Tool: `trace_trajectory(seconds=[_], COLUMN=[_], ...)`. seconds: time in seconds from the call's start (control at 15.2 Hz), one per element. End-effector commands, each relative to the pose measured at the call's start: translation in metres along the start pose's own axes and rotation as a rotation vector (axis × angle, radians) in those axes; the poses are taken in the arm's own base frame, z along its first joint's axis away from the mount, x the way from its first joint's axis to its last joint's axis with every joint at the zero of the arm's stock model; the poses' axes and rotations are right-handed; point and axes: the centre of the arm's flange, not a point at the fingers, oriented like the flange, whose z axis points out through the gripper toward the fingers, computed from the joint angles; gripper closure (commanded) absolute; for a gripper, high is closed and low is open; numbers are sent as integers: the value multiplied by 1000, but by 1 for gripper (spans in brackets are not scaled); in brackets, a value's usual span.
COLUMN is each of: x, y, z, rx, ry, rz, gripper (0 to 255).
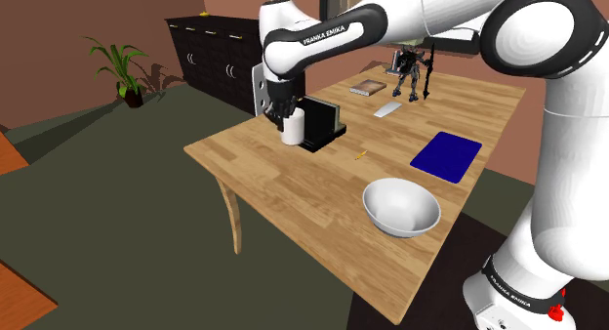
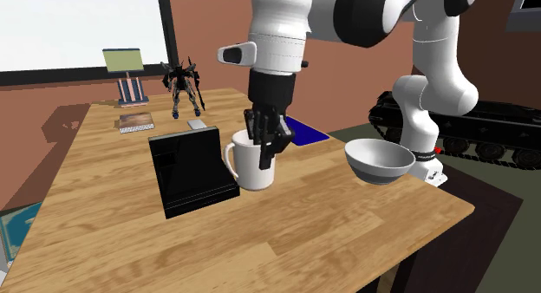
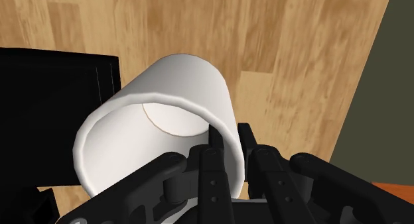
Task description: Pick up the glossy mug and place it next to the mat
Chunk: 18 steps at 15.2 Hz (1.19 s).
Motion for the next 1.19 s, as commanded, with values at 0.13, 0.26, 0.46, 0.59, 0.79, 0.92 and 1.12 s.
trace_trajectory(seconds=[0.13, 0.26, 0.46, 0.59, 0.79, 0.92, 1.12], x=[2, 3, 5, 6, -17, -40, -74], y=[1, 1, 2, 3, 16, 29, 49], z=[-22, -32, -48, -58, -64, -66, -68], rx=[0, 0, 0, 0, 0, 0, 0], ry=[0, 0, 0, 0, 0, 0, 0], rz=[0, 0, 0, 0, 0, 0, 0], gripper=[255, 255, 255, 255, 255, 255, 255])
